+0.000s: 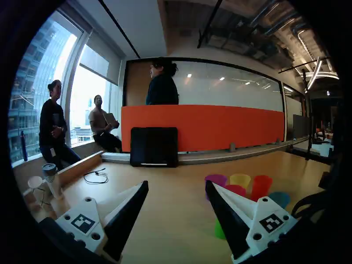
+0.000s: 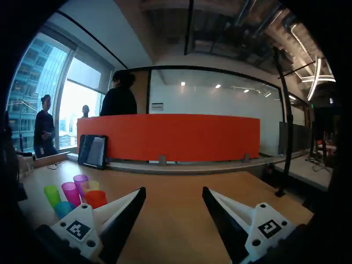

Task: Pour water

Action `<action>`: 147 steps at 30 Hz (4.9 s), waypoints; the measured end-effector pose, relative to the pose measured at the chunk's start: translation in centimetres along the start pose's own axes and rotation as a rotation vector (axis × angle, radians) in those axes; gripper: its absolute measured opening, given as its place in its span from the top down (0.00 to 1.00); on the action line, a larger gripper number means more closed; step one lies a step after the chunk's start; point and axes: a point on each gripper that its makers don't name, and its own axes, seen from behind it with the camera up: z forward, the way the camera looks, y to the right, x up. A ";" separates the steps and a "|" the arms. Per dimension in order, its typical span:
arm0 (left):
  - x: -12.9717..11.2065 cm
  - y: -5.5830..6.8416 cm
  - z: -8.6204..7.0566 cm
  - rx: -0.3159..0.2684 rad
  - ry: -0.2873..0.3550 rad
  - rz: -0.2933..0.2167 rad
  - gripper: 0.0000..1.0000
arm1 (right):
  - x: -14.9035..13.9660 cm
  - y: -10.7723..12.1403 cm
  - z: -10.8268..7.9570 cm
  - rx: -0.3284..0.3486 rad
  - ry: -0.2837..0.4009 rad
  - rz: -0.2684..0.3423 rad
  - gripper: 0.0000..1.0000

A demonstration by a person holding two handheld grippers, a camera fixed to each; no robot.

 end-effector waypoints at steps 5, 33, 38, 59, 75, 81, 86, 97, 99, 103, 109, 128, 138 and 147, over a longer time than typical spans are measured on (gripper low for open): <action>3.3 -0.2 0.3 -0.022 -0.001 0.002 0.04 | 3.4 -0.1 0.3 0.014 0.008 -0.005 0.01; 17.1 1.5 1.9 -0.177 0.001 0.039 0.04 | 15.4 -2.9 1.5 0.168 -0.015 0.021 0.01; 17.1 2.9 1.7 -0.242 0.000 0.031 0.04 | 15.4 -4.7 1.1 0.264 -0.020 0.015 0.01; 15.7 5.7 1.1 -0.395 -0.035 0.036 0.04 | 15.5 -12.1 -1.8 0.605 -0.028 -0.038 0.01; 11.1 6.8 0.9 -0.464 -0.124 0.054 0.04 | 12.8 -14.4 -2.9 0.739 -0.108 -0.094 0.01; 9.0 7.5 0.9 -0.487 -0.167 0.063 0.04 | 10.6 -14.7 -3.2 0.771 -0.150 -0.151 0.01; 7.0 7.9 0.8 -0.496 -0.201 0.060 0.04 | 9.7 -15.0 -3.4 0.796 -0.166 -0.164 0.01; 3.0 8.9 0.1 -0.530 -0.267 0.070 0.04 | 7.1 -15.7 -3.9 0.849 -0.216 -0.186 0.01; 2.4 9.0 0.0 -0.537 -0.276 0.072 0.04 | 6.5 -16.0 -4.1 0.861 -0.225 -0.193 0.01; 1.2 9.3 -0.3 -0.546 -0.297 0.076 0.03 | 5.5 -16.3 -4.3 0.879 -0.242 -0.202 0.01; -0.8 9.7 -0.7 -0.554 -0.333 0.080 0.04 | 3.9 -16.5 -4.6 0.904 -0.270 -0.205 0.01; -7.3 10.6 -1.2 -0.580 -0.460 0.148 0.04 | -1.2 -17.2 -4.8 0.956 -0.360 -0.264 0.01; -10.0 10.2 -0.6 -0.585 -0.534 0.183 0.04 | -3.1 -18.3 -4.7 0.993 -0.396 -0.302 0.01; -11.5 10.2 0.2 -0.600 -0.573 0.199 0.04 | -5.5 -19.3 -4.5 1.017 -0.435 -0.337 0.01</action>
